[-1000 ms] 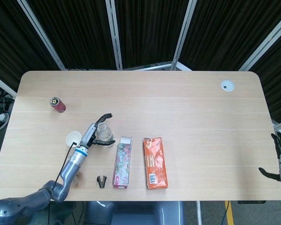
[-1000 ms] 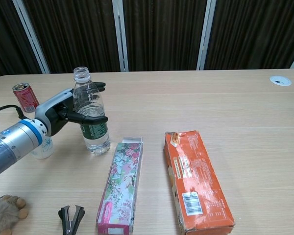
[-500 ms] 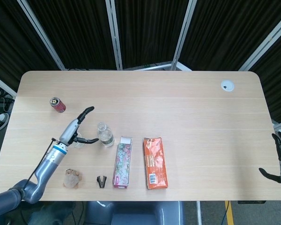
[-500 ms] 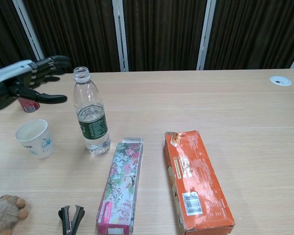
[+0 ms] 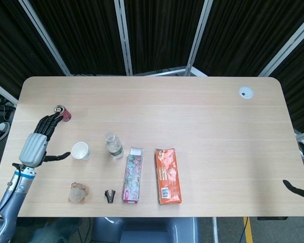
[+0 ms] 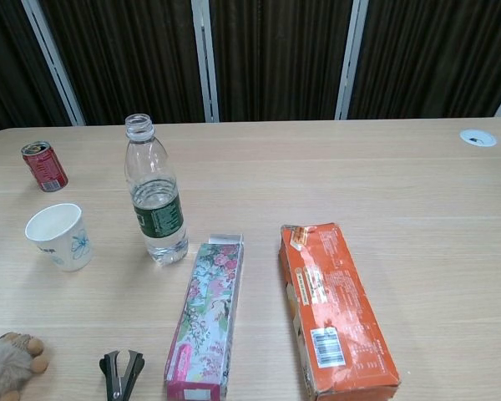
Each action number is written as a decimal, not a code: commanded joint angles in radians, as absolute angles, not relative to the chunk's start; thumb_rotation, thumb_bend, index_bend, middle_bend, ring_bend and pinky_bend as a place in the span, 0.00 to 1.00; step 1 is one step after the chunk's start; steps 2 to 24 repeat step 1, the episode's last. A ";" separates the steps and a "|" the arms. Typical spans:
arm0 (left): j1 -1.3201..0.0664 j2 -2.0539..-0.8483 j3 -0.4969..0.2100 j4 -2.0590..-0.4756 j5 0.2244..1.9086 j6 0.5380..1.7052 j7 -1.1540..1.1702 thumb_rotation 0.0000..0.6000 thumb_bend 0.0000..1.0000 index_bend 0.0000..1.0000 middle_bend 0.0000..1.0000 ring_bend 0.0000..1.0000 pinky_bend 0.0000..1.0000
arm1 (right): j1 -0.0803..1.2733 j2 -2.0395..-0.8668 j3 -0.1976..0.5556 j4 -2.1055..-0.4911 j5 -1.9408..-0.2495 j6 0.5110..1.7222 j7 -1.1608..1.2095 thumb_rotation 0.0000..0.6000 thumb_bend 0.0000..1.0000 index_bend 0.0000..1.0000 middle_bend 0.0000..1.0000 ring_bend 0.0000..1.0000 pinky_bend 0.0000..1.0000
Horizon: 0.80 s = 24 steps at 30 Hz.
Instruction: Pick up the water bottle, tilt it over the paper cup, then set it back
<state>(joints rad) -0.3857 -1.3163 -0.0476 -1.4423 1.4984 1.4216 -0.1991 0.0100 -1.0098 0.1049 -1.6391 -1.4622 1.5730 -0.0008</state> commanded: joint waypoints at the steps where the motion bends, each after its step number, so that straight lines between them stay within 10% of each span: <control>1: -0.240 -1.193 0.028 -1.668 1.489 1.554 0.122 1.00 0.00 0.00 0.00 0.00 0.00 | 0.002 -1.000 0.109 -1.643 -1.477 1.598 0.009 1.00 0.00 0.00 0.00 0.00 0.00; 24: -0.240 -1.193 0.028 -1.668 1.489 1.554 0.122 1.00 0.00 0.00 0.00 0.00 0.00 | 0.002 -1.000 0.109 -1.643 -1.477 1.598 0.009 1.00 0.00 0.00 0.00 0.00 0.00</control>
